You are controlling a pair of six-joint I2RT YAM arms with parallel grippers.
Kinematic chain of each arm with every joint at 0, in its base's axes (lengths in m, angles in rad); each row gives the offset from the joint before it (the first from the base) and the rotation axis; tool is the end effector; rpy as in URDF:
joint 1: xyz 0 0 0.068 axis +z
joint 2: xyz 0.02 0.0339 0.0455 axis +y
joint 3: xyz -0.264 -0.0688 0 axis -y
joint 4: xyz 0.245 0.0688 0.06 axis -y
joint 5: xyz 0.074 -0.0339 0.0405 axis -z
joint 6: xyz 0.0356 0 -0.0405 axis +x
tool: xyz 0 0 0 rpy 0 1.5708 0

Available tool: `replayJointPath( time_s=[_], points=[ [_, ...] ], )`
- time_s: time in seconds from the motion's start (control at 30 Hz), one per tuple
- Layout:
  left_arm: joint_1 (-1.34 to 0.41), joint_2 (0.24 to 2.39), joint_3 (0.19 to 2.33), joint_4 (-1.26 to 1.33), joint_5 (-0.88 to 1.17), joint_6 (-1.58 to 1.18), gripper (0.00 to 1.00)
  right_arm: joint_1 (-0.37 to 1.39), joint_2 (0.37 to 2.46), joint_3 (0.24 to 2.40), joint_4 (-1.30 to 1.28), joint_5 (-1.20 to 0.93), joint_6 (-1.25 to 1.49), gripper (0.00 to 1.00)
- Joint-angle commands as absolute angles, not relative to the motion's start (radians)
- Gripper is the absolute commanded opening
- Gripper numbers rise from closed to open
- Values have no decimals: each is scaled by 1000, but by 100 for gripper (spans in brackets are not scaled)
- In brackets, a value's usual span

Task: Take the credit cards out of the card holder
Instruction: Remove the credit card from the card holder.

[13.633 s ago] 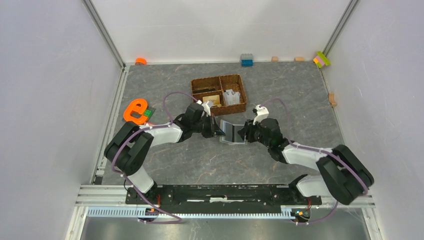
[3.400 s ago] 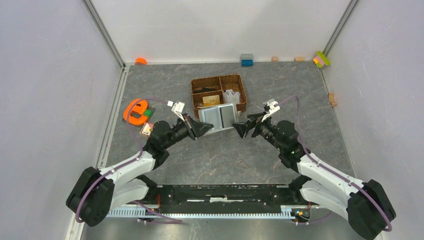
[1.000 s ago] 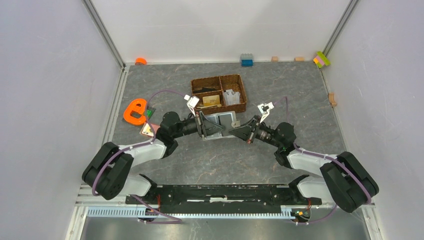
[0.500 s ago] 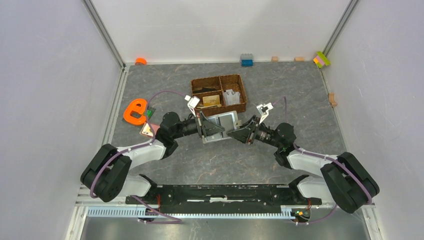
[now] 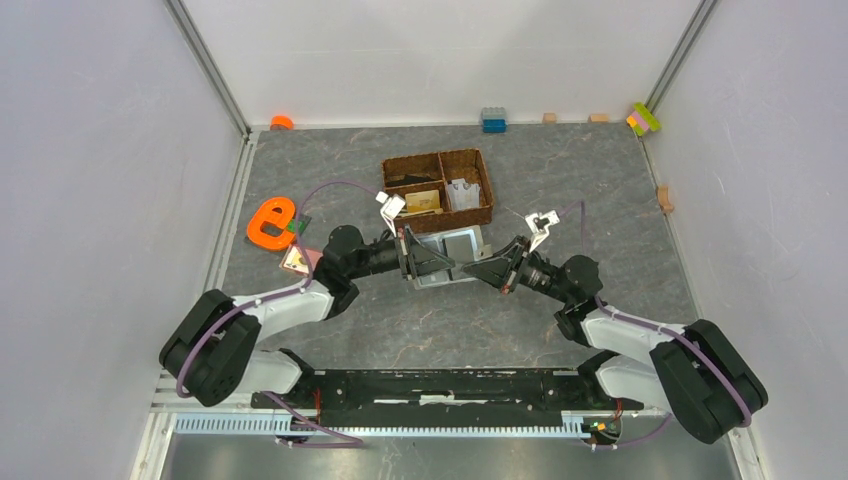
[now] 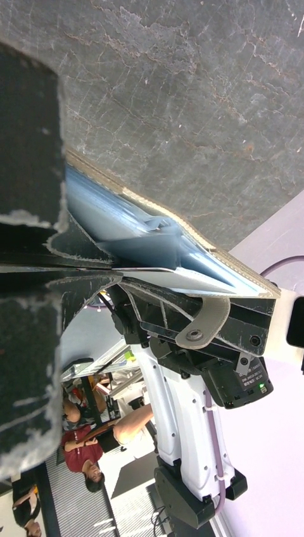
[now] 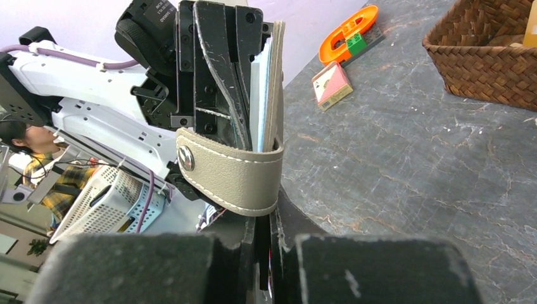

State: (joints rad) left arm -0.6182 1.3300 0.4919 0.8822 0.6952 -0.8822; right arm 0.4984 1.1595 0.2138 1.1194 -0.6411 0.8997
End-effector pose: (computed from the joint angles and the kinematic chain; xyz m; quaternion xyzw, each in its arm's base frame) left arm 0.2042 -0.1732 0.2324 0.1584 0.6767 -0.6354 0.3364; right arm 0.1720 0.1179 0.2096 -0.1148 0.6462 0.6228 0.4259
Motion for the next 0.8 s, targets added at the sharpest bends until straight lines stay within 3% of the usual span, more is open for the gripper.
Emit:
replayJointPath(
  time_s=[0.0,0.47,0.67,0.77],
  points=[
    [-591,1283,505,875,676,-873,2,459,1155,205,1263,-625,946,11],
    [-591,1280,503,872,675,-874,2,422,1192,187,1384,-666,1033,17],
    [-591,1283,506,872,675,-874,2,402,1187,175,1379,-655,1040,1],
    [-591,1283,505,869,673,-874,2,394,1186,167,1391,-654,1049,0]
  ],
)
